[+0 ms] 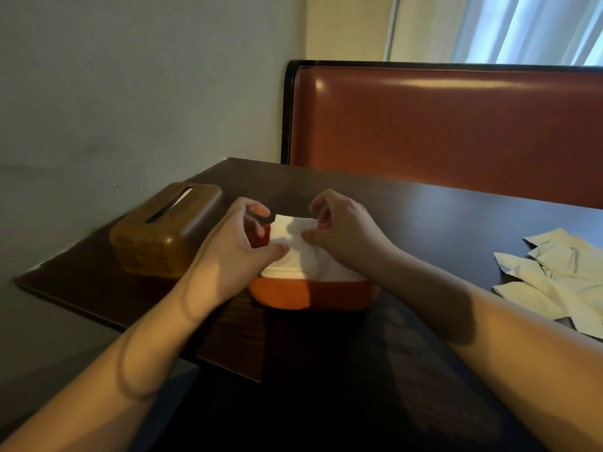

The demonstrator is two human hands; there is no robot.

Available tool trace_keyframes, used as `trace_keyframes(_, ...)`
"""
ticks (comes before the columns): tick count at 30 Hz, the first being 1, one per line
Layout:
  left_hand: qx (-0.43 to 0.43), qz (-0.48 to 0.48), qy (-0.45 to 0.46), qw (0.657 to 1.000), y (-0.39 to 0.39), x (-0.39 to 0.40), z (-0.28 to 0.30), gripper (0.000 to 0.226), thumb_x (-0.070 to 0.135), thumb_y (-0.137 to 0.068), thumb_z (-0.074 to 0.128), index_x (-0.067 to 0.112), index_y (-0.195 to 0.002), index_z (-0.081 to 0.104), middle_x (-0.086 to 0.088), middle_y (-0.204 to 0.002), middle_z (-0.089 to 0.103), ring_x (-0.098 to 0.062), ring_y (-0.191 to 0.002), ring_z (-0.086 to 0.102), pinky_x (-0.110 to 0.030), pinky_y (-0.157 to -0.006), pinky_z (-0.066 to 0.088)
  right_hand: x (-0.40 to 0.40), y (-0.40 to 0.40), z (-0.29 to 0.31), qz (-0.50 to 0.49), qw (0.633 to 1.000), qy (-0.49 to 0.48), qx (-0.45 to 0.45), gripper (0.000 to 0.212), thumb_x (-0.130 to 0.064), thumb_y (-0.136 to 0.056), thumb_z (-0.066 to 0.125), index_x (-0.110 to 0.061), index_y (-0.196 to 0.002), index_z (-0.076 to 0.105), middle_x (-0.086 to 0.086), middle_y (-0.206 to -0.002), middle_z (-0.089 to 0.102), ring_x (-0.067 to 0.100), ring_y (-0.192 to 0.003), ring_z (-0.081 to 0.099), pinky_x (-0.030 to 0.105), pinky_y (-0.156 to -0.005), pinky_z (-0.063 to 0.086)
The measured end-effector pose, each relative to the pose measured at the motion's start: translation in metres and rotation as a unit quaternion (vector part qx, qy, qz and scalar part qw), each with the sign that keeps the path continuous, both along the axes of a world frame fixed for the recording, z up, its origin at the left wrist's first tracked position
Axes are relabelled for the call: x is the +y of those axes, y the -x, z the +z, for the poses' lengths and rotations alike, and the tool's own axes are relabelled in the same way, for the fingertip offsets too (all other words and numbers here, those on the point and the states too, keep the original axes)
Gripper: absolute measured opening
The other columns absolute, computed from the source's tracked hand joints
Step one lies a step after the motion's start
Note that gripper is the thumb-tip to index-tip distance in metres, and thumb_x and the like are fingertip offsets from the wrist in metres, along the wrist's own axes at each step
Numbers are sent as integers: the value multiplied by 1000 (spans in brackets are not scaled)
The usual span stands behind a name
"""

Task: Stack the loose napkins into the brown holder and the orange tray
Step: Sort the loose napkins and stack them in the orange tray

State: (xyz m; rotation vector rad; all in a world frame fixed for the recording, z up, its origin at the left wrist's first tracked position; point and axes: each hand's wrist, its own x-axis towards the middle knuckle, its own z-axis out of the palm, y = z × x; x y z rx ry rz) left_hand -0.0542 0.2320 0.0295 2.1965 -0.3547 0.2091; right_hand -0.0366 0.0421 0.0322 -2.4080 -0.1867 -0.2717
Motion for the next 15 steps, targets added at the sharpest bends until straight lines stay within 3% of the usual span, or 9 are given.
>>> trace_keyframes(2, -34, -44, -16, 998, -6, 1, 3, 37, 28, -82, 75, 27, -111, 53, 10, -103, 56, -2, -93, 55, -22, -73, 43, -1, 5, 2, 51, 998, 30, -38, 28, -29, -89, 70, -28, -113, 57, -11, -113, 53, 4, -96, 53, 24, -80, 50)
trace_keyframes(5, 16, -142, -73, 987, -17, 7, 7, 28, 24, -82, 75, 29, -104, 58, 6, -100, 64, -6, -90, 62, -34, -79, 53, 0, 9, 7, 133, 986, 97, -23, 23, -28, -93, 65, -25, -115, 62, -9, -117, 58, 5, -106, 55, 30, -94, 51)
trace_keyframes(9, 82, -171, -133, 973, -25, 4, 11, 48, 24, -74, 83, 33, -110, 53, 6, -105, 67, -9, -97, 65, -37, -87, 56, -1, 3, 4, 109, 969, 220, 16, 22, -31, -96, 62, -30, -118, 64, -11, -124, 59, 10, -123, 46, 37, -111, 28)
trace_keyframes(12, 71, -177, -165, 968, -26, -3, 18, 46, 26, -74, 83, 35, -109, 54, 9, -104, 66, -8, -96, 63, -33, -83, 54, -7, 7, 10, 116, 970, 210, 26, 25, -30, -96, 62, -31, -121, 63, -12, -126, 59, 9, -124, 47, 39, -113, 25)
trace_keyframes(15, 8, -168, -166, 972, -16, -21, 31, 30, 33, -82, 74, 38, -104, 55, 13, -101, 61, -5, -92, 59, -30, -79, 48, -32, 18, 17, 112, 986, 124, 6, 18, -31, -95, 61, -32, -113, 64, -13, -114, 64, 7, -113, 57, 38, -107, 41)
